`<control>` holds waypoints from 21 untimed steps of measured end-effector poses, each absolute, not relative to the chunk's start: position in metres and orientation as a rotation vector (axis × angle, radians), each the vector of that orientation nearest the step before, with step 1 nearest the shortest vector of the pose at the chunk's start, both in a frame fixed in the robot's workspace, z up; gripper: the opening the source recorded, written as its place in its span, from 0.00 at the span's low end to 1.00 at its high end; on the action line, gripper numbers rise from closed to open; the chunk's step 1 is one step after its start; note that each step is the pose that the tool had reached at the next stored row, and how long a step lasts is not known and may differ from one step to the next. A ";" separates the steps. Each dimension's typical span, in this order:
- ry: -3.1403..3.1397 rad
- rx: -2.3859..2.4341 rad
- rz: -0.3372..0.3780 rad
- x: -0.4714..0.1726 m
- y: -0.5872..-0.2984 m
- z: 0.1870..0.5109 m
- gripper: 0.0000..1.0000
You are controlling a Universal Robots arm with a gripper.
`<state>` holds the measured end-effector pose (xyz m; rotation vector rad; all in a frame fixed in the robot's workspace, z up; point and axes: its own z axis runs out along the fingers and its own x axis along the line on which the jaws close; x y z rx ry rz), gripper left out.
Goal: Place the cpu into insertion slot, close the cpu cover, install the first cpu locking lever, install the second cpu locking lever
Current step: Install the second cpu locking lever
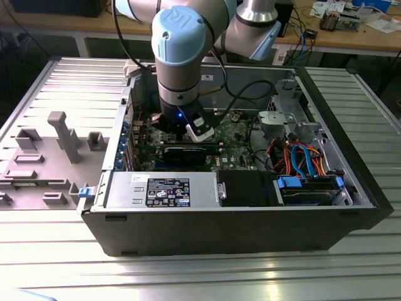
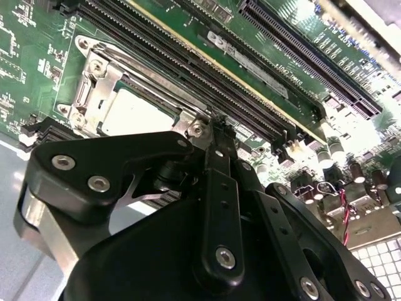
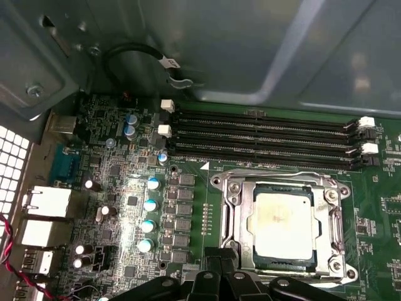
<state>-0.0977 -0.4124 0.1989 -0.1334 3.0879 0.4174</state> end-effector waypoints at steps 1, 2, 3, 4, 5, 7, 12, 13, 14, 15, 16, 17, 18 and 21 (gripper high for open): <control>3.087 -0.133 0.422 -0.098 -0.413 0.199 0.11; 3.086 -0.133 0.426 -0.098 -0.413 0.199 0.11; 3.086 -0.133 0.429 -0.098 -0.413 0.199 0.11; 3.085 -0.133 0.430 -0.098 -0.413 0.199 0.11; 3.084 -0.133 0.433 -0.098 -0.413 0.199 0.11; 3.078 -0.133 0.466 -0.098 -0.413 0.199 0.11; 3.073 -0.133 0.494 -0.098 -0.416 0.206 0.11; 3.073 -0.133 0.494 -0.098 -0.416 0.210 0.11; 3.073 -0.133 0.494 -0.098 -0.416 0.213 0.11; 3.073 -0.133 0.494 -0.098 -0.416 0.217 0.11; 3.073 -0.133 0.494 -0.098 -0.415 0.221 0.11; 3.073 -0.133 0.494 -0.098 -0.415 0.225 0.11; 3.073 -0.133 0.494 -0.098 -0.415 0.229 0.11; 3.073 -0.133 0.494 -0.098 -0.415 0.249 0.11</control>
